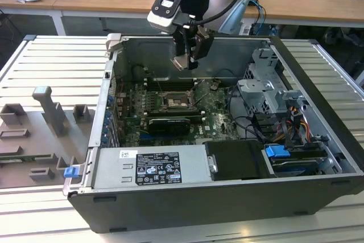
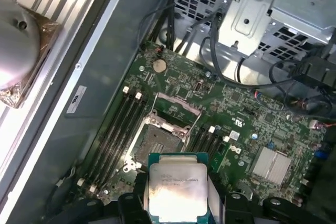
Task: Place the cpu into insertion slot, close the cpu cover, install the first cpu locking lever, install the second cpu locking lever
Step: 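Place the cpu into insertion slot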
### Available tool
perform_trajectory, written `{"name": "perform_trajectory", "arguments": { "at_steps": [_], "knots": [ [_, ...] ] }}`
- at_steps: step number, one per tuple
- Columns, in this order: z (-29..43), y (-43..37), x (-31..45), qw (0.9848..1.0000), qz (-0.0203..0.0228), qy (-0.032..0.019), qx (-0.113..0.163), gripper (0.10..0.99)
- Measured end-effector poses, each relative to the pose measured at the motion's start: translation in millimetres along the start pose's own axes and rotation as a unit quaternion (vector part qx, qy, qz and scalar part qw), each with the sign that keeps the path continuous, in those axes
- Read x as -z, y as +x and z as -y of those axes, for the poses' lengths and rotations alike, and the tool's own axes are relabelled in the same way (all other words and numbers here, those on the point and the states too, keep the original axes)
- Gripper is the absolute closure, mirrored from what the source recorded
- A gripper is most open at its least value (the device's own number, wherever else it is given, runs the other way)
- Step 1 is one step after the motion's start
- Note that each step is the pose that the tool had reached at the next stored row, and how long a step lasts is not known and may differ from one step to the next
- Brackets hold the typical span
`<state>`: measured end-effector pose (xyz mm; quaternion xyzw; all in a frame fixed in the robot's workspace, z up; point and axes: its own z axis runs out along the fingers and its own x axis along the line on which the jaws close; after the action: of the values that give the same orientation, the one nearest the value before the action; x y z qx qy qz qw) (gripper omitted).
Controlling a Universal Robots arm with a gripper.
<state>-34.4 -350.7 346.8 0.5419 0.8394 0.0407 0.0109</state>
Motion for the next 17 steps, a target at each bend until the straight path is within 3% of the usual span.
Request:
{"name": "perform_trajectory", "arguments": {
  "at_steps": [4, 8, 17],
  "knots": [
    [0.1, 0.0, -1.6, 0.9996, 0.002, 0.0001, -0.029, 0.549],
    [0.3, -0.1, -3.5, 0.998, 0.0043, 0.0, -0.063, 0.549],
    [1.2, -0.4, -14.8, 0.9903, 0.0087, 0.0026, -0.139, 0.549]
  ]
}}
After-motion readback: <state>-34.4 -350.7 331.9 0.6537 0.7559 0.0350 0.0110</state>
